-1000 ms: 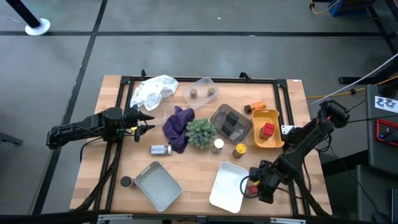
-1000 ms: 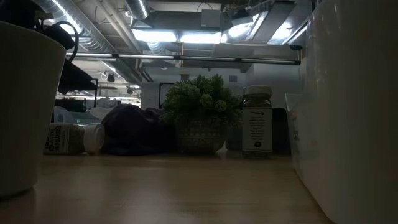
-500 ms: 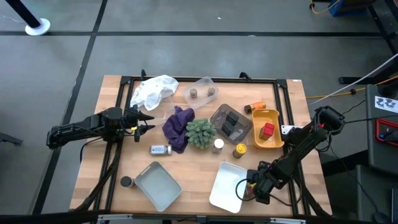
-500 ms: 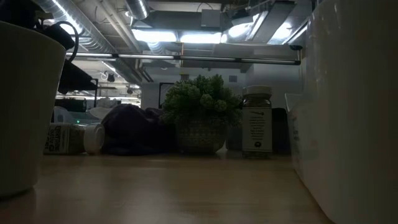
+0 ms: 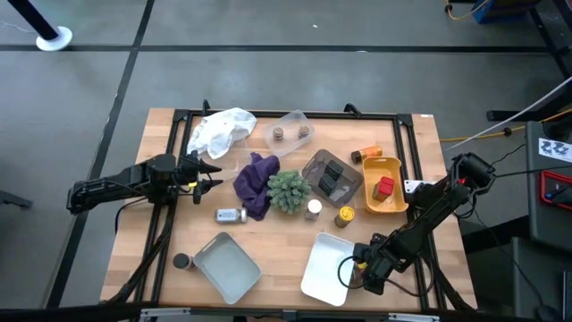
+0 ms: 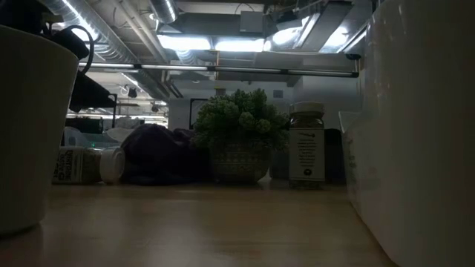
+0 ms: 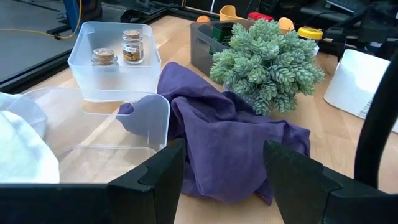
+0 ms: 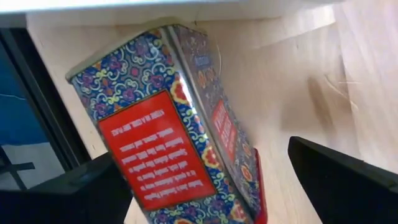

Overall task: Sort spices by type
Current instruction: Put the red seasoning can into the orange bin

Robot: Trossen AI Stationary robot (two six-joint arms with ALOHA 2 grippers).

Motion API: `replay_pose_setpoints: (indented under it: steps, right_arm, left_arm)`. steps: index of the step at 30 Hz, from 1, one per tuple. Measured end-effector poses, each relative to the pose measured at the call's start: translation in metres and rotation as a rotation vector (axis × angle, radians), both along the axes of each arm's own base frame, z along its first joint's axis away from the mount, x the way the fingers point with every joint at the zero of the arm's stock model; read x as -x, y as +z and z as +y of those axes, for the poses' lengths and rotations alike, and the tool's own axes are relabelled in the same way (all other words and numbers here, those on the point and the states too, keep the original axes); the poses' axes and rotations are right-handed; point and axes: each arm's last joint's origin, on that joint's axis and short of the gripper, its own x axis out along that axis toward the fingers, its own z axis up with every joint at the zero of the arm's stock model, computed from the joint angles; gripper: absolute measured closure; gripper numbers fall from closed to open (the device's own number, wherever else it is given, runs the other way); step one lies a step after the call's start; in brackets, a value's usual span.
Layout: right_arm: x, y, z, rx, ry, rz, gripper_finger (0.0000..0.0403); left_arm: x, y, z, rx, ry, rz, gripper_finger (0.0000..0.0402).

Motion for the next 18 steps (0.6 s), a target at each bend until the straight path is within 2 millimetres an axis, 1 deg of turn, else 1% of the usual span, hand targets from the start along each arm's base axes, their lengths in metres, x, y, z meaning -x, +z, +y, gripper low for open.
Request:
replay_pose_setpoints:
  steps: [3, 6, 14, 15, 18]
  right_arm:
    - [0.0002, 0.0, 0.0001, -0.005, 0.003, 0.006, 0.0025]
    - [0.0002, 0.0, 0.0002, -0.006, 0.003, 0.006, 0.0059]
    - [-0.0002, 0.0001, -0.0002, -0.005, 0.002, 0.004, 0.0188]
    - [-0.0001, 0.0001, -0.0002, -0.005, 0.003, 0.004, 0.0196]
    - [-0.0002, 0.0001, -0.0001, -0.005, 0.004, 0.004, 0.0197]
  left_arm:
    - [0.0, 0.0, 0.0, 0.004, 0.002, -0.001, 0.0202]
    - [0.0, 0.0, 0.0, 0.0, -0.001, 0.0, 0.0202]
    - [0.0, 0.0, 0.0, 0.0, 0.0, 0.0, 0.0202]
    - [0.0, 0.0, 0.0, 0.002, 0.0, 0.0, 0.0202]
    - [0.0, 0.0, 0.0, 0.003, 0.001, -0.001, 0.0202]
